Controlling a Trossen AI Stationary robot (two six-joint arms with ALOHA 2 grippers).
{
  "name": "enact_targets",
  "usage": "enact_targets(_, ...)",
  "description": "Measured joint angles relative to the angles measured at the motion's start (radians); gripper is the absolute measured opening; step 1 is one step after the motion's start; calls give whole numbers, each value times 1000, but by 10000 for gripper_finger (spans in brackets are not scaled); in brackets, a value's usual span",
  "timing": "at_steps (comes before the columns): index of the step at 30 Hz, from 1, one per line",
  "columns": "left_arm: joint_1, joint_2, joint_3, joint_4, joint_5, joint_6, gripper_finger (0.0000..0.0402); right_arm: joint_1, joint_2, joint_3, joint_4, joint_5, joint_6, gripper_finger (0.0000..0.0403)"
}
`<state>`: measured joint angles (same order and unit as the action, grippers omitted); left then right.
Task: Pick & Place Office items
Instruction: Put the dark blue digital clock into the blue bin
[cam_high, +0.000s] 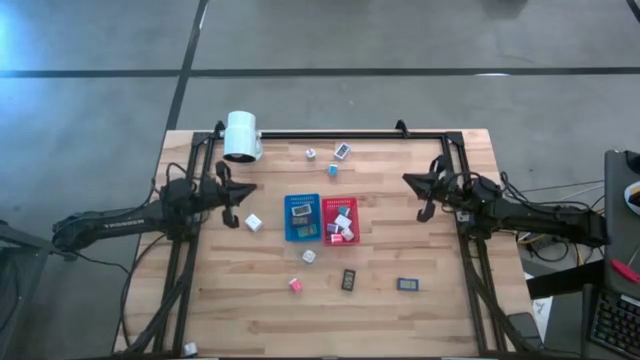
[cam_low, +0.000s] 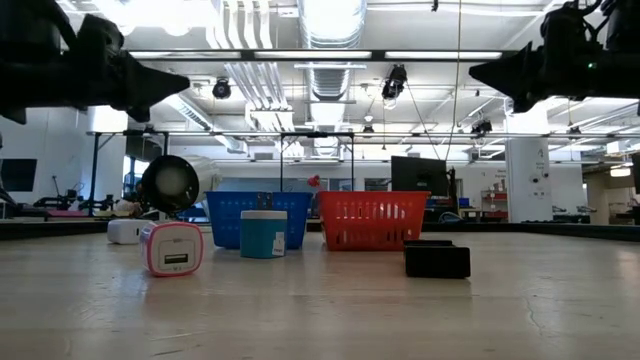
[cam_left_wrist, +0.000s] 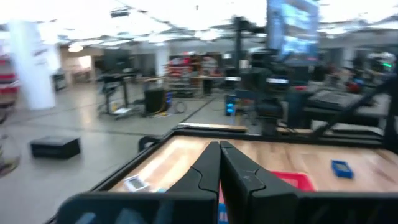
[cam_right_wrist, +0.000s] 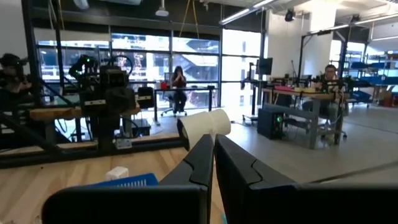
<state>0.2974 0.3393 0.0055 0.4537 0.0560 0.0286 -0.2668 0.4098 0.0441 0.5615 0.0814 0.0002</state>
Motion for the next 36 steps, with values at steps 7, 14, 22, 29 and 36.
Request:
enact_targets(7,0,2,0,-51,-9,-41,4,0,44,11,21,-2,8,13)
enact_targets(14,0,1,4,-54,24,-77,8,0,87,50,21,-55,3,13)
enact_targets(22,17,16,55,-70,-27,71,3,0,145,61,22,-91,-45,13)
enact_targets(29,24,49,62,-128,-30,40,8,1,231,103,21,-180,-6,13)
enact_targets(36,24,55,34,-147,-38,157,5,1,385,112,22,-188,91,13)
